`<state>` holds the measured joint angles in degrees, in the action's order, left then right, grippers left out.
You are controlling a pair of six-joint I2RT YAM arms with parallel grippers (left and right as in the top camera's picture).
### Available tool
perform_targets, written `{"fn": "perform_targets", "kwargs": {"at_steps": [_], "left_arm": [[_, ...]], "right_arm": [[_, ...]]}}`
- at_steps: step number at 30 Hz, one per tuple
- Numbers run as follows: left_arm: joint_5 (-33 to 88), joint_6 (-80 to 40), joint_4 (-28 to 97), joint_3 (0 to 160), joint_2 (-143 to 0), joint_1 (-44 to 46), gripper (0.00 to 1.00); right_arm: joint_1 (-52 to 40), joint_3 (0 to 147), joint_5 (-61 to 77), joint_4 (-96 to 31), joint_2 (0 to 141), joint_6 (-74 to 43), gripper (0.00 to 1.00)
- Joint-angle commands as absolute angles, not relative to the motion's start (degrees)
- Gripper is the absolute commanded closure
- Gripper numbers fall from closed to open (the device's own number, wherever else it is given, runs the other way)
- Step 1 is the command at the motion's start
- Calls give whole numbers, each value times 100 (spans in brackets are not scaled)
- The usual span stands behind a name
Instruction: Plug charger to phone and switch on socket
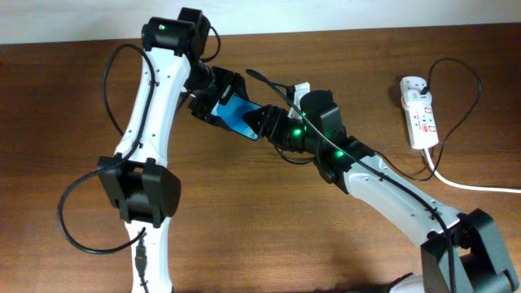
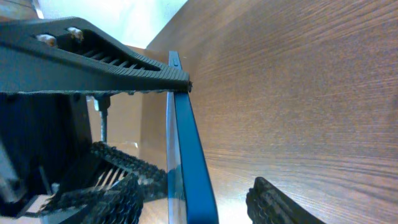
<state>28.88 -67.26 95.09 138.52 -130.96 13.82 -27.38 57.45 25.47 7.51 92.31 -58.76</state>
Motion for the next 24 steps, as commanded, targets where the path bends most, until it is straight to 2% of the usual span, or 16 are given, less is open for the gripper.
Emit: {"fn": "perform_targets", "kwargs": {"at_steps": [1,6,8,12,15,19,22,23,24], "left_arm": [[2930,-6932,9496,13878,-13120,1540,81],[3063,-6987,9502,13878,-13120,1588,81],[3120,-6987,9502,13878,-13120,1588,80],[3269,-6984,9502,13878,-13120,1588,79],[3367,-6984,9502,13878,-13120,1588,72],[3363,-6982,9504,13878,-13120,1588,38],[3321,-6963,9548,13878,-13120,1588,7],[3321,-6849,9550,13878,-13120,1586,0],[3321,-6849,9548,13878,-13120,1588,1]], "right_arm": [[-2825,5824,2346,797,9306,-5999,44],[-2963,5824,2091,797,9308,-6051,59],[-2963,5824,2093,794,9308,-6051,61],[-2963,5824,2091,797,9308,-6051,80],[-2961,5824,2091,797,9308,-6051,90],[-2958,5824,2095,799,9306,-6051,95],[-2611,5824,2598,794,9284,-6047,96],[-2460,5824,2803,794,9284,-6029,96],[-2346,5824,2965,792,9284,-6027,96]]}}
